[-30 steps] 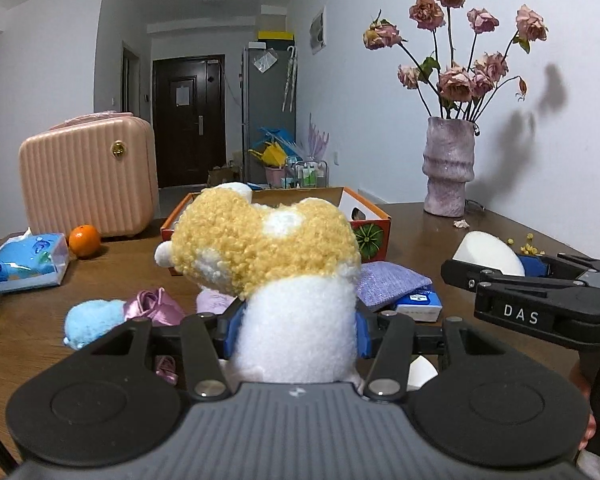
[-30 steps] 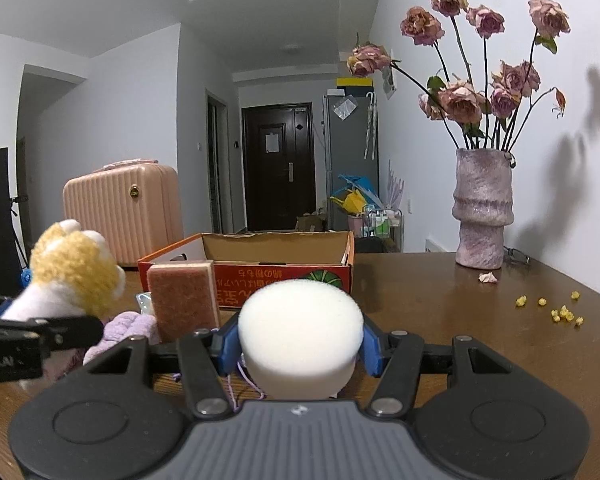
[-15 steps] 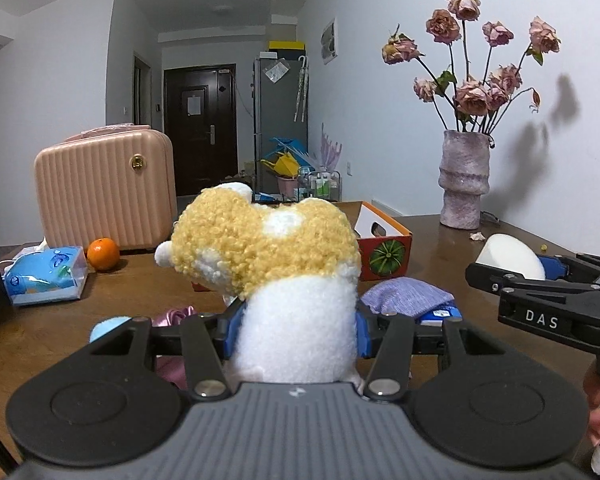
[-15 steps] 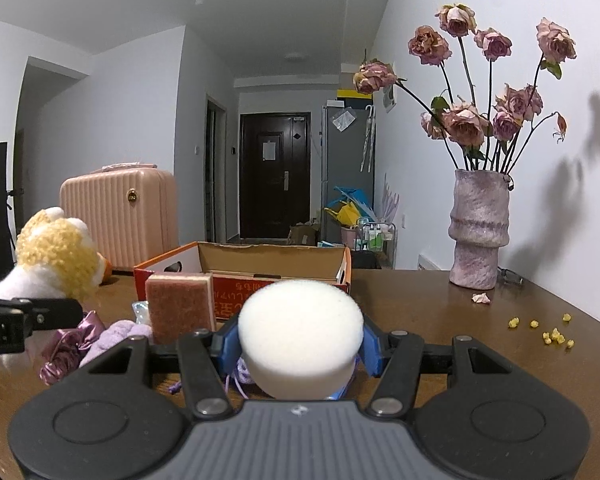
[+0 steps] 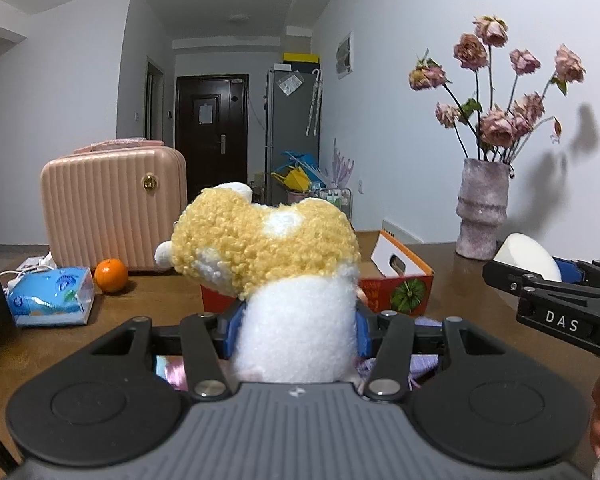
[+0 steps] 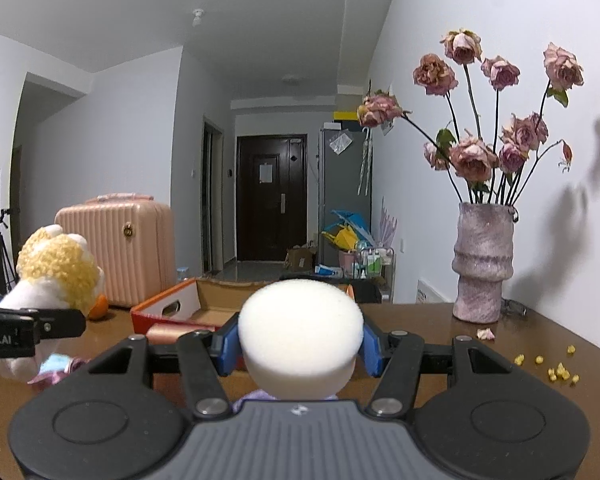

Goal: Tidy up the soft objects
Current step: 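Lift the plush toy with the left tool and carry it over the cardboard box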

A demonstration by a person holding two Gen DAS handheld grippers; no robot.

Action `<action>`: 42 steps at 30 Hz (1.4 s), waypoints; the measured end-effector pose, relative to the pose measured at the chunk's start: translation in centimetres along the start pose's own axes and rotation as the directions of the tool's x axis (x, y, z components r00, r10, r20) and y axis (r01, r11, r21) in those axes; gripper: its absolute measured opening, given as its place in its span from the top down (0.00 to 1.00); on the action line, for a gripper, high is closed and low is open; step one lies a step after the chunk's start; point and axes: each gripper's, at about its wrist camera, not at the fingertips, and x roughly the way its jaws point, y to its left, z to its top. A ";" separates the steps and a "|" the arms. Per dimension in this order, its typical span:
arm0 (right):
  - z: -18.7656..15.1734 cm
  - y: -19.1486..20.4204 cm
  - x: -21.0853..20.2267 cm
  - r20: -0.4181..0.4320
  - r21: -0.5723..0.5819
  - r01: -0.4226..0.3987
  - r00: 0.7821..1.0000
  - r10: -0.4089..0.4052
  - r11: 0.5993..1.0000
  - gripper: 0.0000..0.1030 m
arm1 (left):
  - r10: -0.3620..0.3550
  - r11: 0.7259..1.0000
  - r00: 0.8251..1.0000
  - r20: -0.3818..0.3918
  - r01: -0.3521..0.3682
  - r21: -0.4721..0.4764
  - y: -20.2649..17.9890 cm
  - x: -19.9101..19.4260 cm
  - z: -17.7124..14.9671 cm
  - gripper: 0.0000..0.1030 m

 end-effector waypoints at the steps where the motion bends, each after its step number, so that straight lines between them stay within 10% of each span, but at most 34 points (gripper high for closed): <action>1: 0.3 0.1 0.2 0.007 0.001 0.002 1.000 -0.002 1.000 0.45 | 0.005 1.000 1.000 0.004 -0.005 -0.006 0.1 0.2 0.4 0.50; 42: 4.7 0.7 19.0 -0.090 -0.029 0.022 0.996 -0.024 0.999 0.45 | 0.070 0.994 0.996 -0.049 -0.073 -0.080 3.3 18.1 7.5 0.50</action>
